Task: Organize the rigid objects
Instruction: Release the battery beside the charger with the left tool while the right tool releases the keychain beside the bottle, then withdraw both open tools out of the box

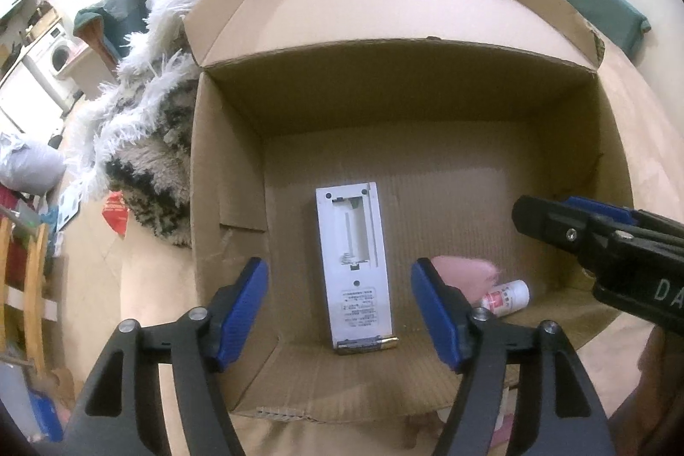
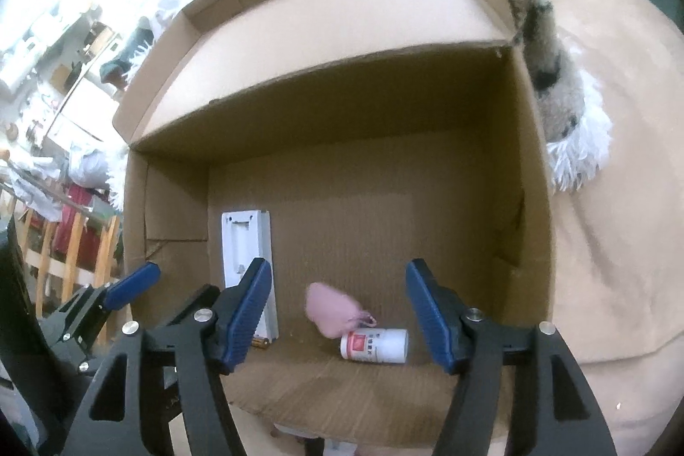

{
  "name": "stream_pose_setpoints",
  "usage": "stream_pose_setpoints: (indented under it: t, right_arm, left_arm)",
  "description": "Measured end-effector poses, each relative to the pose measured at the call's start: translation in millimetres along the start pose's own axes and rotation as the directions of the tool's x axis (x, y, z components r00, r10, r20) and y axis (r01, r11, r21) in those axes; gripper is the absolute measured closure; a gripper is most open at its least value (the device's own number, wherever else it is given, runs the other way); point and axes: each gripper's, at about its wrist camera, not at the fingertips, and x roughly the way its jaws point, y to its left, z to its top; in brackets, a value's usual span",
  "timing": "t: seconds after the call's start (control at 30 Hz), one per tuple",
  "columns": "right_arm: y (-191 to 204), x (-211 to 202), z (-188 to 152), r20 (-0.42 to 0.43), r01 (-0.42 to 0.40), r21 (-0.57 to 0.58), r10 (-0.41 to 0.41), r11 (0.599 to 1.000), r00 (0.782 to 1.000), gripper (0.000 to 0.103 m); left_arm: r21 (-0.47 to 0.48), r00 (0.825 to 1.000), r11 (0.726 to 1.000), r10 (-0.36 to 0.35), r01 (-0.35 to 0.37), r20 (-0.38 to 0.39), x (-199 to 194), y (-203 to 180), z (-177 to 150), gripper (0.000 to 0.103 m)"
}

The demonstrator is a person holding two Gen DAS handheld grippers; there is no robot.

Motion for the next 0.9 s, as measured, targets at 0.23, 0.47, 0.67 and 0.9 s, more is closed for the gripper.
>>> stream_pose_setpoints:
  t: [0.23,0.47,0.67,0.9]
  right_arm:
    - [2.4,-7.2,4.5,0.039,-0.014,0.002,0.014,1.0,0.999,0.028]
    - [6.4,-39.9,0.3,0.152,-0.009,-0.013,0.011,1.0,0.988,0.028]
    - [-1.8,-63.4,-16.9,0.146,-0.011,0.014,0.009,1.0,0.989,0.028]
    - [-3.8,-82.5,-50.0,0.118,-0.05,0.049,0.043,0.998,0.992,0.028]
  left_arm:
    - [-0.033,1.0,0.999,-0.003,0.004,0.01,-10.7,6.9,0.5,0.036]
    - [-0.045,0.998,0.999,-0.025,0.027,0.049,-34.9,15.0,2.4,0.036]
    - [-0.049,0.999,0.998,-0.038,0.04,0.038,-53.4,23.3,-2.5,0.036]
    - [-0.082,0.998,0.996,-0.037,0.041,0.046,-82.5,37.2,-21.8,0.036]
